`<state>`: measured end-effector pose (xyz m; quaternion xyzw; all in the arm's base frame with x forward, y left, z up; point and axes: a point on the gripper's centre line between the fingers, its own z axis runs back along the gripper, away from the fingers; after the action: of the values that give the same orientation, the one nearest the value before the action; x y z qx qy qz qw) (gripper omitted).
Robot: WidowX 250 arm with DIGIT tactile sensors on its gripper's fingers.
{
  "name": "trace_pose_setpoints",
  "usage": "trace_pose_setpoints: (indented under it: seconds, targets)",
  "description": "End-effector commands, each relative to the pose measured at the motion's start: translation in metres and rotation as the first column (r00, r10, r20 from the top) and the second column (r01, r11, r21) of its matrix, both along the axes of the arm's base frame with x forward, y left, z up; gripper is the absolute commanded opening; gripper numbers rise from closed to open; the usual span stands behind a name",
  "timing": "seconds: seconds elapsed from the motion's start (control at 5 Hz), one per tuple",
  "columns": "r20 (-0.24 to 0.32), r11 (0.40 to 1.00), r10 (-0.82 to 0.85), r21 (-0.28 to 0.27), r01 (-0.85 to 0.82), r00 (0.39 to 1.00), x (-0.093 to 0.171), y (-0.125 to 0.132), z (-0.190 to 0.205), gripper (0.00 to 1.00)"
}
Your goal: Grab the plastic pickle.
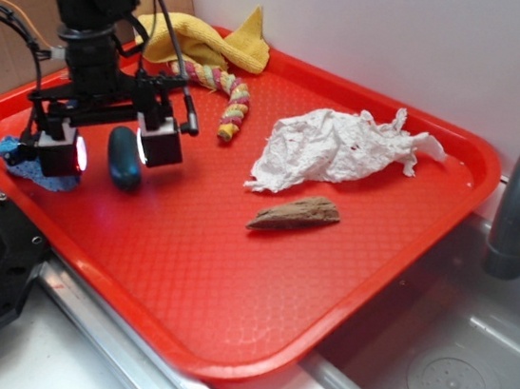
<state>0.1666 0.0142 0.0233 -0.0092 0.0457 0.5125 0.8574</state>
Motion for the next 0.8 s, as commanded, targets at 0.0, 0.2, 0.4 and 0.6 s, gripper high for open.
trace_pose_setpoints:
  seconds: [0.0,0.2,0.4,0.6]
  targets:
    - [-0.001,0.999,-0.037,0.018,0.037,0.999,-0.004,0.003,0.008,0.00]
    - [0.092,0.964,-0.263,-0.010,0.265,0.960,0.004,0.001,0.033,0.00]
    - [0.233,0.885,-0.457,0.027,0.464,0.859,0.011,-0.002,0.075,0.00]
    - [0.213,0.734,-0.679,0.166,0.658,0.703,0.013,-0.006,0.125,0.00]
